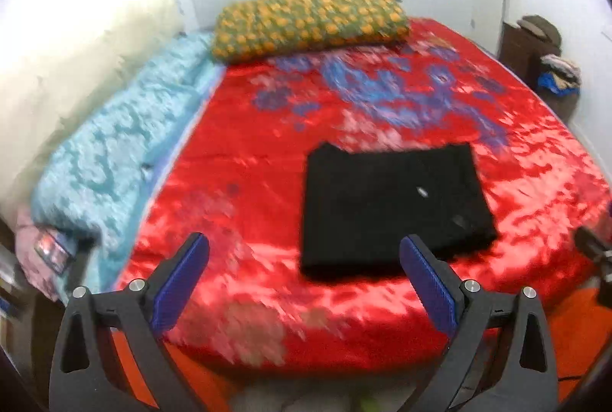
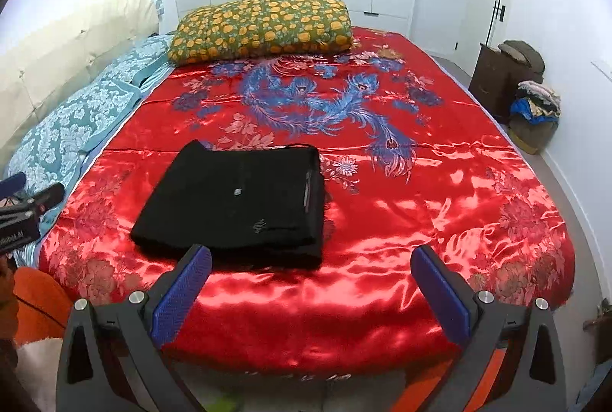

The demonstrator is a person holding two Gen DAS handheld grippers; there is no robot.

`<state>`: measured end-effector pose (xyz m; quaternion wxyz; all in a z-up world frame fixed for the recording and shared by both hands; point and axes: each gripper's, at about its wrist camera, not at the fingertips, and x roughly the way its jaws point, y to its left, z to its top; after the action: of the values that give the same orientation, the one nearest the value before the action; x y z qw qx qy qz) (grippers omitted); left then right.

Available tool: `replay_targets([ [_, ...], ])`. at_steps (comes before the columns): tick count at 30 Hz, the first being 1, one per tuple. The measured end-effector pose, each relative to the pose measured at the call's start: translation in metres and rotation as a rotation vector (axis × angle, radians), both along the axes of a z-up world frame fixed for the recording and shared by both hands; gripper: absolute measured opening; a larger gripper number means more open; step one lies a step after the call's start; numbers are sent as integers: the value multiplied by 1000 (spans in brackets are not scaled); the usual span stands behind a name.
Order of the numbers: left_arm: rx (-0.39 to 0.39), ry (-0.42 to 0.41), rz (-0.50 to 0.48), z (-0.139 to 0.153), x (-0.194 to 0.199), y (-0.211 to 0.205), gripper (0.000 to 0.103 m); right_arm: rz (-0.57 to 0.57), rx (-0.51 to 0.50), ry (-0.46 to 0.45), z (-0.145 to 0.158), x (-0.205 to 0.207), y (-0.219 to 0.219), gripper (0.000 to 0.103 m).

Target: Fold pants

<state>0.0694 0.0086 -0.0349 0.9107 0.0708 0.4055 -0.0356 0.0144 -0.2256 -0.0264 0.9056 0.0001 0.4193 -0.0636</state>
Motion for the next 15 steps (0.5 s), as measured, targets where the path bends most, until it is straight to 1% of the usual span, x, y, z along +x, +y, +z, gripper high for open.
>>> replay_targets([
  [2,-14,26,-1,-1,-7,-2,100,17,-11,6,1,-3,11,103],
  [6,-9,22,16,-3,-18,-5,100,33,-25,12,3,-7,25,103],
  [15,-23,46,26,-5,-25,-2,100,53,-70,-1,8,-19,44,103],
])
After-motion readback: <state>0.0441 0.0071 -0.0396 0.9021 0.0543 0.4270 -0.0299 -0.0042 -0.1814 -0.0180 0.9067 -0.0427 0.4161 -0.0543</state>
